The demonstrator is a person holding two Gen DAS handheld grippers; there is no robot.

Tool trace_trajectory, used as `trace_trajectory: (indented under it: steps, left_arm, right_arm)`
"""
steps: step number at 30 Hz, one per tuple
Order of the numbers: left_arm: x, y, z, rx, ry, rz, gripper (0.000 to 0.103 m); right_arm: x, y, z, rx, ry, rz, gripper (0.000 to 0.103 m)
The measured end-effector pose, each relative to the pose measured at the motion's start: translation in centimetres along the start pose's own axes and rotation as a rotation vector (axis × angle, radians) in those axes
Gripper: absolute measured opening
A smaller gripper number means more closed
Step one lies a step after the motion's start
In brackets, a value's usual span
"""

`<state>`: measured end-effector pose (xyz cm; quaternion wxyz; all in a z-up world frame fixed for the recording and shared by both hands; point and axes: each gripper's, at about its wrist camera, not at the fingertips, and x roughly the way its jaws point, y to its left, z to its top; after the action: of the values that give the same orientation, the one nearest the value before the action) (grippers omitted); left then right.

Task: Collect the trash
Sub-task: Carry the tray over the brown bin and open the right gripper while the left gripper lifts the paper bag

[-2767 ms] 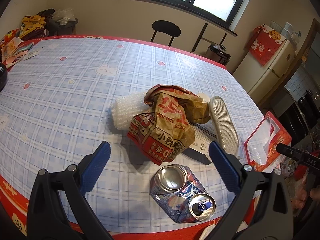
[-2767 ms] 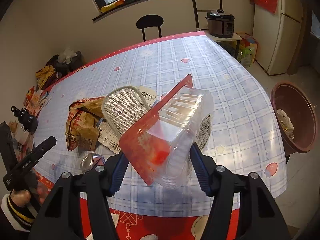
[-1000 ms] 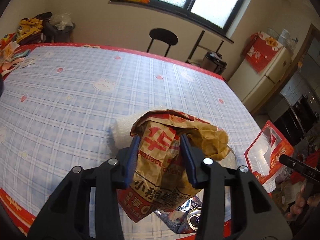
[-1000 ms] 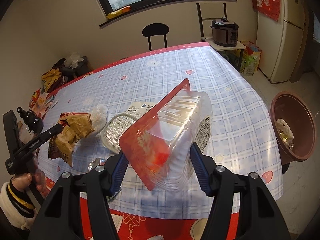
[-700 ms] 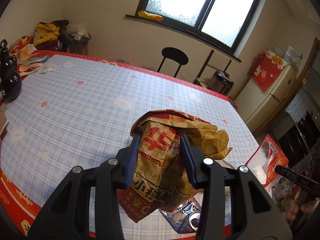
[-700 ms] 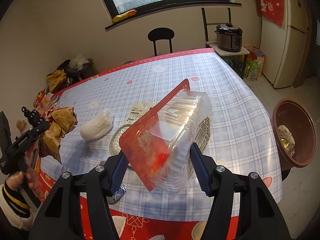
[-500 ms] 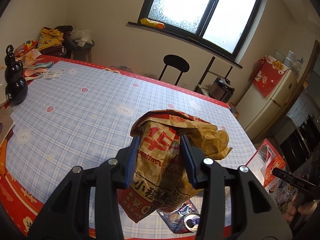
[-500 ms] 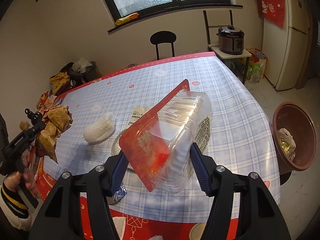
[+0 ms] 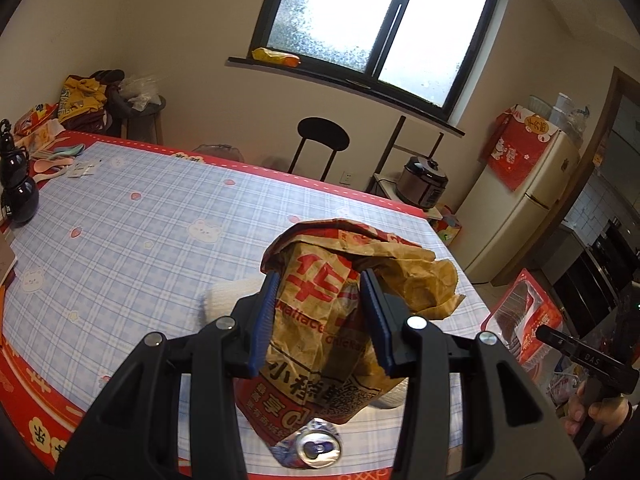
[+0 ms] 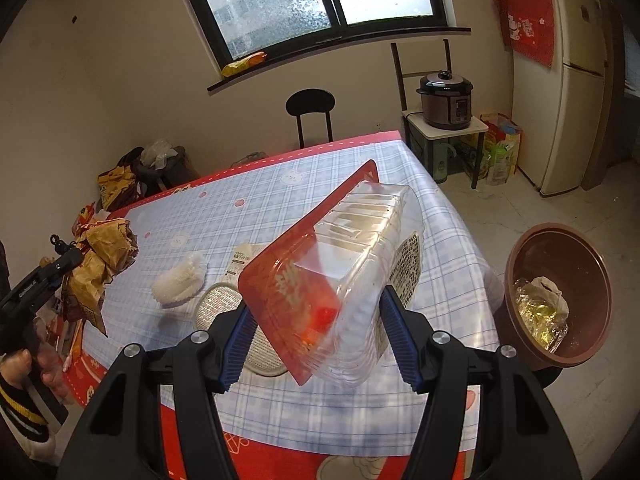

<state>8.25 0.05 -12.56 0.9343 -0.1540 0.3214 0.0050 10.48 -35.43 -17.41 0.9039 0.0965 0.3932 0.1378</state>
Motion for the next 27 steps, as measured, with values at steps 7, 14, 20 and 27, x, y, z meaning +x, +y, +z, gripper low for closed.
trace_trajectory:
  steps: [7, 14, 20, 27]
  left_arm:
    - [0.9, -5.4, -0.1, 0.038, -0.004, -0.026, 0.044]
    - [2.7, -10.4, -0.7, 0.058, 0.013, -0.065, 0.044]
    - [4.5, -14.5, -1.8, 0.077, 0.04, -0.095, 0.044]
    - [5.1, -17.4, -3.1, 0.098, 0.061, -0.106, 0.044]
  right_arm:
    - [-2.2, -6.2, 0.9, 0.036, -0.052, -0.059, 0.06]
    - [-4.5, -14.5, 2.1, 0.055, -0.095, -0.202, 0.06]
    - [-4.9, -21.6, 3.2, 0.063, -0.086, -0.311, 0.06]
    - [-3.8, -26.3, 4.6, 0.051, -0.051, -0.369, 0.063]
